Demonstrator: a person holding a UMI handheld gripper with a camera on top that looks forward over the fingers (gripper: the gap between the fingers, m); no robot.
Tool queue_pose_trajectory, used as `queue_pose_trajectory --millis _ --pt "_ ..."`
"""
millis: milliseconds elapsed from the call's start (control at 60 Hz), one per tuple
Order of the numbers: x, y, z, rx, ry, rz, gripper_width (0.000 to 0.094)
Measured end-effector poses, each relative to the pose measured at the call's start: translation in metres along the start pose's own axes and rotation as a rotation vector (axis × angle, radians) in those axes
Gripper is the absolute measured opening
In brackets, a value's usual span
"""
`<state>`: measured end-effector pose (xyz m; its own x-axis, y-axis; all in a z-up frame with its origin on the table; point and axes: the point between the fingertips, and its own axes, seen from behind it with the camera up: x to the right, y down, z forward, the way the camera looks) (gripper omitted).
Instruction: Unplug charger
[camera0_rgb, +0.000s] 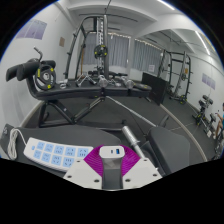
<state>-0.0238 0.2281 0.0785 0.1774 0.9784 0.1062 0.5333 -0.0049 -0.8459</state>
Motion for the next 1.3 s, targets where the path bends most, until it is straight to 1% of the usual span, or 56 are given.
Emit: queue_pose_trajectory --millis 100,233,283,417,433,450,467,483,550,650,717,750,850,1033,1117,1300 --pt "0.003 0.032 0.022 -0.069 0.009 -0.021 0.0211" --pt "-0.003 0.066 0.052 -0.153 -0.012 -0.006 0.0241" --pt "-0.002 0.071 0.059 -0.165 -0.013 0.0 0.0261" --pt "-0.004 0.074 0.071 -0.176 -0.025 0.0 0.0358" --pt "-0.006 0.075 0.071 -0.176 -0.03 0.0 0.0387" --pt "-0.006 0.075 0.071 -0.176 -0.032 -0.001 0.0441" --pt "-0.004 0.075 0.072 -0.177 -0.031 -0.003 0.0465" --pt "-0.001 0.074 0.073 -0.172 -0.018 -0.009 0.0518" --pt "0.007 0.069 0.074 -0.155 0.005 -0.043 0.0602" --pt "0.005 0.063 0.073 -0.144 -0.013 -0.051 0.0693" --pt "0.009 0.056 0.067 -0.124 -0.008 -0.056 0.08" --pt "0.01 0.051 0.062 -0.111 -0.007 -0.057 0.0811" --pt "0.012 0.031 0.032 -0.055 -0.011 -0.039 0.0805" --pt "0.015 0.007 -0.059 0.003 -0.003 0.002 0.0812" --pt "0.01 0.006 -0.104 0.006 -0.005 0.04 0.0819" --pt "-0.003 0.025 -0.205 -0.018 -0.041 0.117 0.0821"
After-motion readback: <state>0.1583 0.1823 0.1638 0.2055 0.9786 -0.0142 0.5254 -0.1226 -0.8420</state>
